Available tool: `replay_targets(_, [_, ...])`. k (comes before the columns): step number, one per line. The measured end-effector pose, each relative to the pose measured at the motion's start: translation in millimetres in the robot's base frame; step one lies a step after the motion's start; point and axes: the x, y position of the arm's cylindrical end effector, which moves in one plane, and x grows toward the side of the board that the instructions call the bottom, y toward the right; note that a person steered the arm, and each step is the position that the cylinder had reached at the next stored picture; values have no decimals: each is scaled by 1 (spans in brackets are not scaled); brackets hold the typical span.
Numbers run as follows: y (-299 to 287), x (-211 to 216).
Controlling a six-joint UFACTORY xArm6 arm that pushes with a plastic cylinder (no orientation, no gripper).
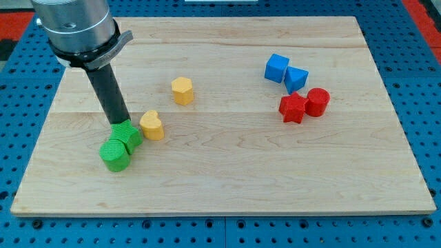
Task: Slide green circle towards center
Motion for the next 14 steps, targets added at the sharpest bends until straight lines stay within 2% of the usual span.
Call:
replay_targets(2, [-58,-16])
replay_targets(4, [-79,16])
replay_targets(8, [-43,61])
replay_targets(11, [8,88])
replay_targets(14, [36,87])
